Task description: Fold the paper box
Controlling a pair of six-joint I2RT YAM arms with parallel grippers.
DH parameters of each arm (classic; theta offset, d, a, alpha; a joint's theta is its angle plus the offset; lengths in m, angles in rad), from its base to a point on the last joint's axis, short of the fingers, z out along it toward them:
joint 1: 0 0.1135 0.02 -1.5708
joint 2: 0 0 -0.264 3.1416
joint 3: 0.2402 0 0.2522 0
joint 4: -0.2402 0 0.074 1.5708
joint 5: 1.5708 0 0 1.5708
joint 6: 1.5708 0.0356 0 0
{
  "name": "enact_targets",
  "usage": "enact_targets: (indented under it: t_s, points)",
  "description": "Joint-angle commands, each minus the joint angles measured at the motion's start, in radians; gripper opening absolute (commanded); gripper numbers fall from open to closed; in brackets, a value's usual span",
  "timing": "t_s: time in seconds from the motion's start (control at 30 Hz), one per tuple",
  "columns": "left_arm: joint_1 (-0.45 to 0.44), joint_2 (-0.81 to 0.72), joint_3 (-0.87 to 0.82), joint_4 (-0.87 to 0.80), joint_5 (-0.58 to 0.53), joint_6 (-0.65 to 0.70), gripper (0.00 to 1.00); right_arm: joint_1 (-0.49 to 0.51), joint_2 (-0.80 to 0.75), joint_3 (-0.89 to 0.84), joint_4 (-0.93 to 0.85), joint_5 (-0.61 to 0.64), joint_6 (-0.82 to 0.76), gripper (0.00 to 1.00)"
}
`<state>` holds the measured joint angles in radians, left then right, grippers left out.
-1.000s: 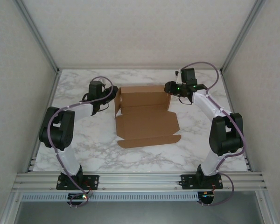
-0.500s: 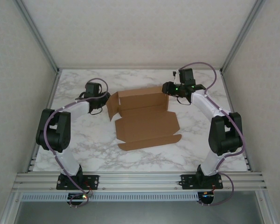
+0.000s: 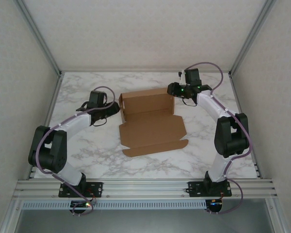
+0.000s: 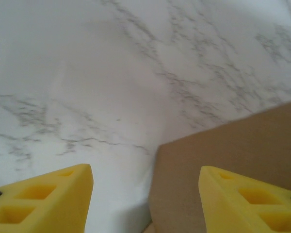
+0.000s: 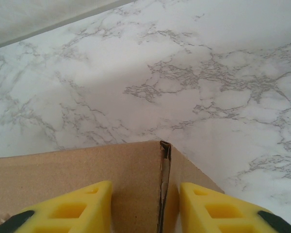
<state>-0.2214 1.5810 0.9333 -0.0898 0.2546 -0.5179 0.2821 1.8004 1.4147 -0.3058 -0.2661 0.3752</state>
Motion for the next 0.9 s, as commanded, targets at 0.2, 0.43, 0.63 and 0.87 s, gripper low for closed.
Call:
enact_targets:
  t_s: [0.2,0.43,0.63,0.87]
  points:
    - [-0.052,0.047,0.082,0.037,0.026,0.074,0.61,0.024,0.040,-0.033,-0.180,-0.006,-0.020,0.38]
    - [-0.084,-0.015,0.015,0.118,0.073,0.123,0.63,0.025,0.022,-0.050,-0.176,0.003,-0.018,0.38]
    - [-0.115,-0.034,-0.001,0.131,0.066,0.184,0.64,0.024,0.017,-0.061,-0.169,0.000,-0.016,0.38]
    - [-0.157,-0.038,0.019,0.094,0.044,0.246,0.65,0.025,0.009,-0.068,-0.174,0.006,-0.018,0.38]
